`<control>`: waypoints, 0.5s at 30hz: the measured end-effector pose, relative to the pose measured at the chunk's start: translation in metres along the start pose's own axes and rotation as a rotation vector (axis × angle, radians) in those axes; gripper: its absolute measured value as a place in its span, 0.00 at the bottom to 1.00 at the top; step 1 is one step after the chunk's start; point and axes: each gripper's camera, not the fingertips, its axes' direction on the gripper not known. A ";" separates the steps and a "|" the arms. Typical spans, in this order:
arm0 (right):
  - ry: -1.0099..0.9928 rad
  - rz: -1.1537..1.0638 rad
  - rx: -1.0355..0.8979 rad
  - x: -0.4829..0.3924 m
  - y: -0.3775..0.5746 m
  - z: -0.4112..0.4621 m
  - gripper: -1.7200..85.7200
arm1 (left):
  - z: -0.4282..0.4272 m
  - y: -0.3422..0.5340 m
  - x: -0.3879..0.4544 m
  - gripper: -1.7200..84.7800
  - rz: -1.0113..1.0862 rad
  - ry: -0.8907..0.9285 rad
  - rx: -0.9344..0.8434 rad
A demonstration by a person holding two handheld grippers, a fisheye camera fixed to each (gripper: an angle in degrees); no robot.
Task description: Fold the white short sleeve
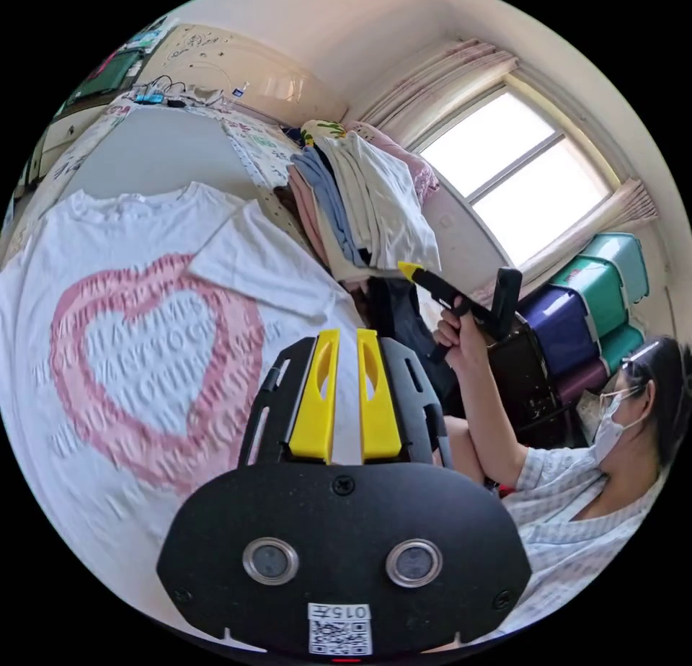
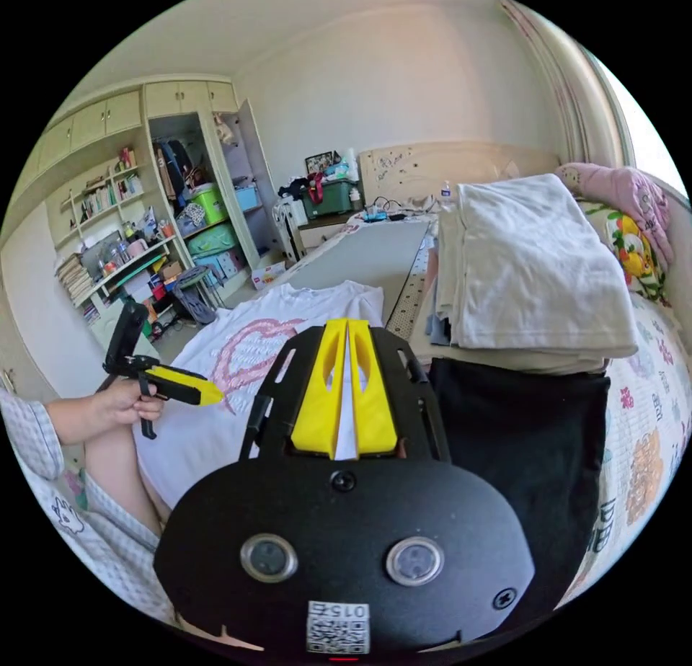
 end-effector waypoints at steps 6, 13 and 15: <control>-0.041 0.064 0.118 -0.018 0.049 -0.127 0.02 | -0.068 0.097 0.013 0.02 -0.001 -0.112 0.077; 0.013 0.169 0.341 0.007 0.076 -0.273 0.02 | -0.109 0.179 0.037 0.01 -0.070 -0.169 0.273; 0.000 0.200 0.340 0.018 0.074 -0.290 0.02 | -0.106 0.193 0.048 0.01 -0.057 -0.174 0.282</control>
